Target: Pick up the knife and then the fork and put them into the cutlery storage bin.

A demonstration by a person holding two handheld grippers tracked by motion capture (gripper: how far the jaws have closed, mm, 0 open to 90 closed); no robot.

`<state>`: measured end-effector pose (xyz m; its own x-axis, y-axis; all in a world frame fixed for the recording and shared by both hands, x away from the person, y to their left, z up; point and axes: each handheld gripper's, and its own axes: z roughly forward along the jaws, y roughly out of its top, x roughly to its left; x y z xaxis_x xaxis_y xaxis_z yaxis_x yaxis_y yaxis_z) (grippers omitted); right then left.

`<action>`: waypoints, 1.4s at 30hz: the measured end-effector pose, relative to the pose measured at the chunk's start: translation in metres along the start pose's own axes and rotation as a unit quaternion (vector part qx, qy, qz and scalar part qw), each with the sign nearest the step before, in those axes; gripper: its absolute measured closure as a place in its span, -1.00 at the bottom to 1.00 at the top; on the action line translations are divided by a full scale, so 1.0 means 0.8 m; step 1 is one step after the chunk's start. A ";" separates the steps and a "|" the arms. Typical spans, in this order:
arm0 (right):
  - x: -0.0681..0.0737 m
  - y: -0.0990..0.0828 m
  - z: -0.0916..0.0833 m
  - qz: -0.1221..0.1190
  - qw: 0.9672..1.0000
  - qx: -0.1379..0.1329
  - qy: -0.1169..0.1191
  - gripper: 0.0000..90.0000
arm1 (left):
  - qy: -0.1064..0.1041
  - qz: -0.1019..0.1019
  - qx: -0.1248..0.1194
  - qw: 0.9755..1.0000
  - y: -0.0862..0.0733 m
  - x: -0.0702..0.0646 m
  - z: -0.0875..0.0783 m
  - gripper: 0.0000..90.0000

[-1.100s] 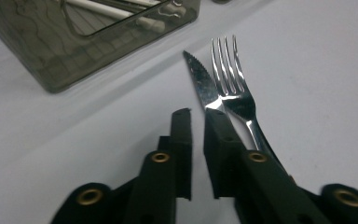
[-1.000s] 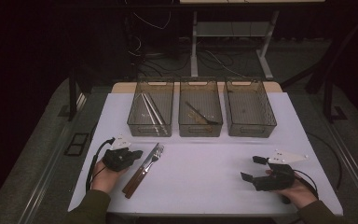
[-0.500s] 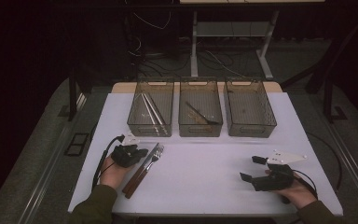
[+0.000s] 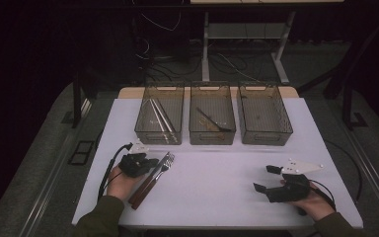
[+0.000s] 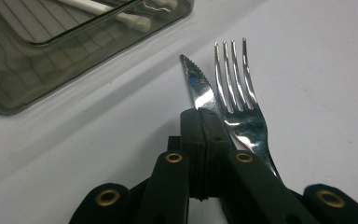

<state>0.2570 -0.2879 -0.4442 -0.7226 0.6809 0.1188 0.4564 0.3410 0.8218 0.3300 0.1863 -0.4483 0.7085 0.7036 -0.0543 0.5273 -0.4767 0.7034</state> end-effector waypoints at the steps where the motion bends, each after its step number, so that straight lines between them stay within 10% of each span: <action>1: 0.000 0.000 0.000 0.000 1.000 0.000 0.000 -0.63 | -0.001 0.000 0.001 1.000 0.000 -0.001 0.000 0.98; 29: 0.001 0.000 0.000 -0.003 1.000 0.001 0.002 -0.63 | -0.081 0.073 0.007 0.994 0.006 -0.019 0.005 0.98; 42: 0.001 0.000 -0.002 -0.004 1.000 0.000 0.000 -0.63 | -0.096 0.053 -0.026 0.994 0.002 -0.021 -0.034 0.67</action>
<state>0.2559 -0.2886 -0.4433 -0.7265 0.6780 0.1116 0.4505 0.3474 0.8224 0.3059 0.1881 -0.4271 0.8377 0.5349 -0.1099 0.4243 -0.5109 0.7476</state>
